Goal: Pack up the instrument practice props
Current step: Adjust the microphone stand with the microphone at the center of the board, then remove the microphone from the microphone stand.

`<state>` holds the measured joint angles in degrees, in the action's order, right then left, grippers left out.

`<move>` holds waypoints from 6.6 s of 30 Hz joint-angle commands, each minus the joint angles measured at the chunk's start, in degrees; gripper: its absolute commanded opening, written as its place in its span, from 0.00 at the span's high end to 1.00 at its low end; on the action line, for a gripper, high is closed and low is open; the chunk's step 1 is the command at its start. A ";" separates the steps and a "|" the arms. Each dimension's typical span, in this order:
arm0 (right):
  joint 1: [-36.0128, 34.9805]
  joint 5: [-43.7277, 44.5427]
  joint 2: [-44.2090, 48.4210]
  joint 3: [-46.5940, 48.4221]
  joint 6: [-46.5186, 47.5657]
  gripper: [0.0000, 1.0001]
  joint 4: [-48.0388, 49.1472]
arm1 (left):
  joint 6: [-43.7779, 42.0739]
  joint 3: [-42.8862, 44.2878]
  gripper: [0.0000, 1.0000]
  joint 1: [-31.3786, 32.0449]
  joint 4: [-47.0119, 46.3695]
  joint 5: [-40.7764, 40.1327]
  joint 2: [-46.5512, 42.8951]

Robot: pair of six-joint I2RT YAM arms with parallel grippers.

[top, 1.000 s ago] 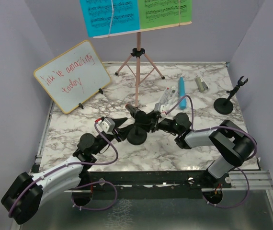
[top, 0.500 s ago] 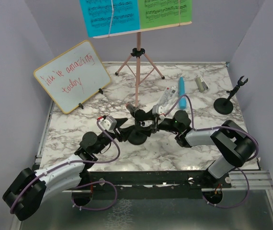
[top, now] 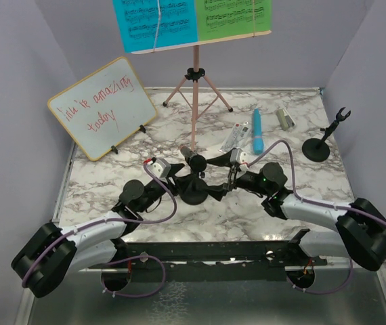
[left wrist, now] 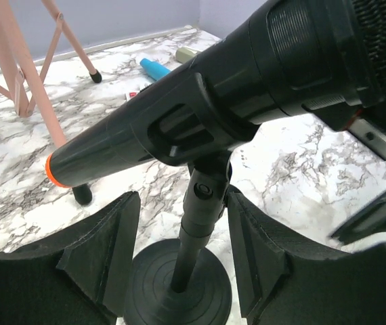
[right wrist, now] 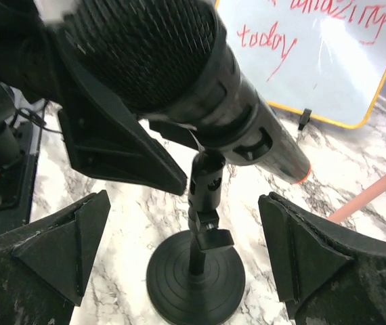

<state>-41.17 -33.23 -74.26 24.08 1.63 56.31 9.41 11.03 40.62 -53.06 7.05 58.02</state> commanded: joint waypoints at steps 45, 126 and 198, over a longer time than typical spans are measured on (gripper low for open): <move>-2.51 20.83 17.04 16.17 -0.20 0.20 -44.61 | 3.03 2.43 0.23 0.21 -14.70 1.41 12.07; -2.51 5.84 10.93 18.28 -15.05 0.94 -62.32 | -1.68 2.16 1.00 15.86 -8.99 -39.04 13.63; -2.34 15.82 -6.10 49.10 -2.07 0.50 -99.38 | -4.80 1.02 1.00 14.89 -8.45 -39.70 12.41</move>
<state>-43.57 -23.55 -80.25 74.91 -4.34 -30.65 0.75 14.00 56.38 -64.97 -28.51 71.16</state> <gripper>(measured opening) 0.523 0.292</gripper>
